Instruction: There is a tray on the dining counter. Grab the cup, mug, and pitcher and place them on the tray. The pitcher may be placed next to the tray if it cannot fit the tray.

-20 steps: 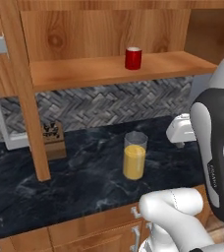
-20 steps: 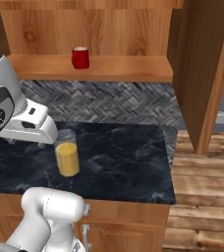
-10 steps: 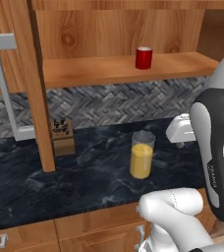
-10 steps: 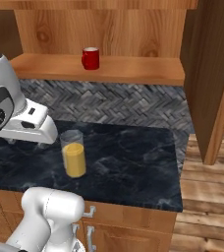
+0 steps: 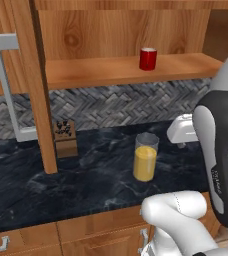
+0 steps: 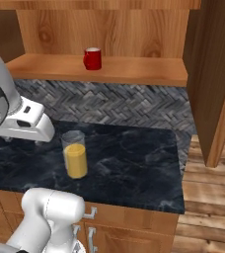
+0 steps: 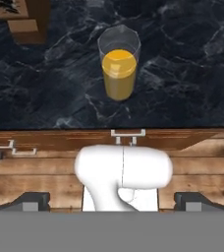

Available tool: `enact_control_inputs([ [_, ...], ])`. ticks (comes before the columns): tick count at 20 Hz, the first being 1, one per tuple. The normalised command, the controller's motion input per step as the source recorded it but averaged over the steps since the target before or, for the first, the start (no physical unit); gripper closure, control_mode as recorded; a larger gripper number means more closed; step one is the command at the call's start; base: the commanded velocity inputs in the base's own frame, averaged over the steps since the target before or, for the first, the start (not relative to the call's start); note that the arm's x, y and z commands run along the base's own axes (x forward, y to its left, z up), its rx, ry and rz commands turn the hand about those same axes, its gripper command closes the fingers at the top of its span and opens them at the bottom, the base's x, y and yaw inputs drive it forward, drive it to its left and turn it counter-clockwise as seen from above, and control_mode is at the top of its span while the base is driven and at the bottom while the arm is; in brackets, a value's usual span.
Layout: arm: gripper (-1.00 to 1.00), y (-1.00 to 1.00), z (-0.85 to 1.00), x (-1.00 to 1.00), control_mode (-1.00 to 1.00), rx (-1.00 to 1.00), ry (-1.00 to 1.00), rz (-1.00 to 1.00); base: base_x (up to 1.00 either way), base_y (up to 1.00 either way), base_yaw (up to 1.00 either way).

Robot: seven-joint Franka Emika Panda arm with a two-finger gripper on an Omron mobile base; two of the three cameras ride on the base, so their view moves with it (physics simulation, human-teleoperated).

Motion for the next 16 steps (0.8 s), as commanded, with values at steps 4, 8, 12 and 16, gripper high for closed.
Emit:
enact_control_inputs([
  [4,-1.00,0.00,0.30,0.00,-1.00,0.00,-0.15,0.00,0.00,0.00,0.00],
  [8,-1.00,0.00,0.14,0.00,-1.00,0.00,-0.14,0.00,0.00,0.00,0.00],
  [12,-1.00,0.00,0.03,0.00,-1.00,-0.01,-0.15,-0.01,0.00,0.00,0.00],
  [16,-1.00,0.00,0.00,0.02,-1.00,0.00,-0.14,-0.01,0.00,0.00,0.00],
])
